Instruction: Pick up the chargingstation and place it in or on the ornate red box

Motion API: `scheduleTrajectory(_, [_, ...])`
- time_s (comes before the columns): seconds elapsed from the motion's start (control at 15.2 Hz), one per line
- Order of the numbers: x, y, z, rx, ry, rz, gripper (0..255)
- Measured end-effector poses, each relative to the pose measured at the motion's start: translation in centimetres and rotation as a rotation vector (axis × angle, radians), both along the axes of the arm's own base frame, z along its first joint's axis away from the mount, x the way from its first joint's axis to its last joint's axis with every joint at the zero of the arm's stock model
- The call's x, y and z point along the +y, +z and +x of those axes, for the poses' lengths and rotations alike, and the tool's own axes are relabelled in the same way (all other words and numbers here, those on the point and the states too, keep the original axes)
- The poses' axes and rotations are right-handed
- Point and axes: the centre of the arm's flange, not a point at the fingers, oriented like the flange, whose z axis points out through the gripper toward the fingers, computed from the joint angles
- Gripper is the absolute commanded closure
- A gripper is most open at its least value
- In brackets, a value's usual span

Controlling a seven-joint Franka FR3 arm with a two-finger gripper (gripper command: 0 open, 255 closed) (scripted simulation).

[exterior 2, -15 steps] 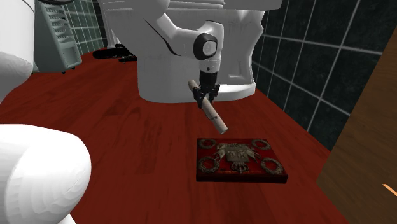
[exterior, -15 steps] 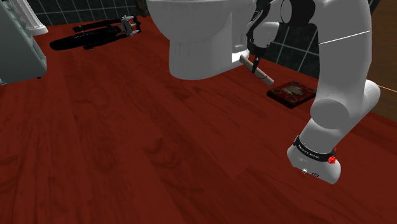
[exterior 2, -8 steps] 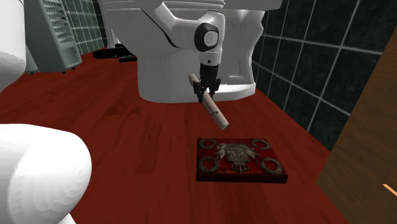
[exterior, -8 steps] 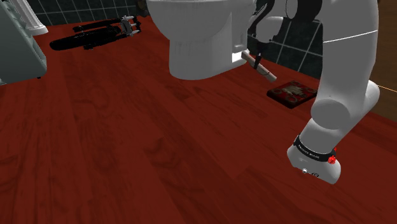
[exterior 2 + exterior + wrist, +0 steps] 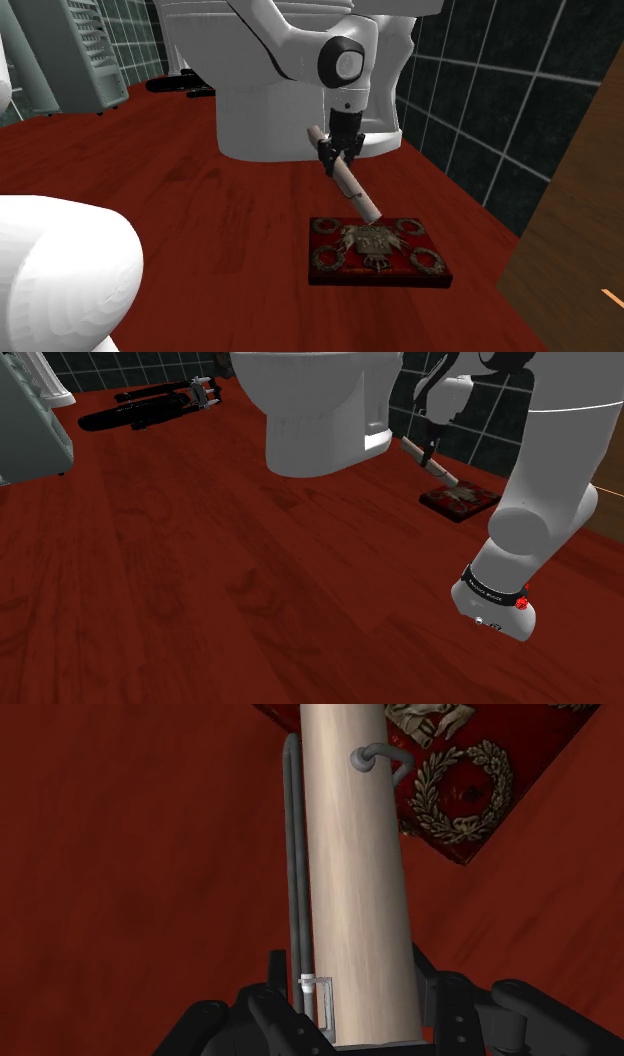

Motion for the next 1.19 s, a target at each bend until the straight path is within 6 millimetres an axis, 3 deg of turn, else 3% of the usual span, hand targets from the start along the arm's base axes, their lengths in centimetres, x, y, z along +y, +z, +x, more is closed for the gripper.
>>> scheduleTrajectory(0.79, [-1.2,-0.9,-16.2,0.001,-0.002,0.001,255])
scheduleTrajectory(1.19, [-1.2,-3.8,-17.1,0.001,0.001,0.002,255])
